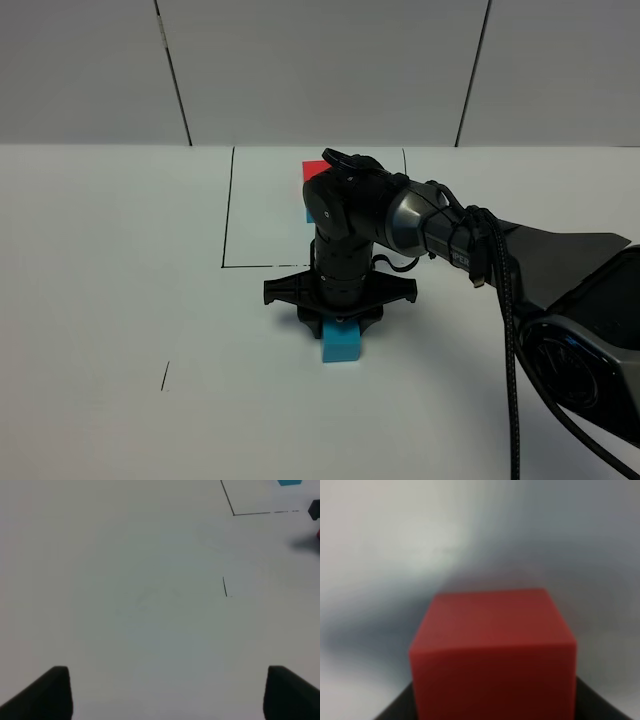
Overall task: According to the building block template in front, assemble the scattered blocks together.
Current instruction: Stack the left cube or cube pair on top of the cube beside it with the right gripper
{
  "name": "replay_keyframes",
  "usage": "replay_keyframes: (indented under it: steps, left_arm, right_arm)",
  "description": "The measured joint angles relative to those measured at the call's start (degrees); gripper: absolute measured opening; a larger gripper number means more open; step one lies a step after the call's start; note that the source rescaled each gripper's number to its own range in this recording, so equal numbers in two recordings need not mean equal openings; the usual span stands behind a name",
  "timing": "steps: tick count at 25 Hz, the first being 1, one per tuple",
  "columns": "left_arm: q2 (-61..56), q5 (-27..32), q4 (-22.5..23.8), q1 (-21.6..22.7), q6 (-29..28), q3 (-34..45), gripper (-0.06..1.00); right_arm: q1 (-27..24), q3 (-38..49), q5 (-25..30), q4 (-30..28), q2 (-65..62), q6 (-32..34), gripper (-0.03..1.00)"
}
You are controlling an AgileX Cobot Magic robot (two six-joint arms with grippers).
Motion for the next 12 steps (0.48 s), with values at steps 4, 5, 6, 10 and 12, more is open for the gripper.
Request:
replay_keyframes:
  steps: [4,5,6,10,12]
  left_arm:
    - [0.0,0.0,0.0,0.0,0.0,0.0,0.63]
    - [0.0,0.0,0.0,0.0,0.0,0.0,0.63]
    - [0.0,0.0,0.0,0.0,0.0,0.0,0.63]
    - [0.0,0.0,0.0,0.0,0.0,0.0,0.63]
    - [0.0,0.0,0.0,0.0,0.0,0.0,0.63]
  right_arm:
    - [0.0,0.0,0.5,0.1,0.0,-0.3,0.0]
    - [0.0,0.0,0.6,0.2,0.0,-0.4,0.0]
    - [0.0,0.0,0.7,0.2,0.0,-0.4,0.0]
    - [0.0,0.0,1.1,0.2,0.0,-0.4,0.07]
    - [0.0,0.0,1.2,0.2,0.0,-0.4,0.24]
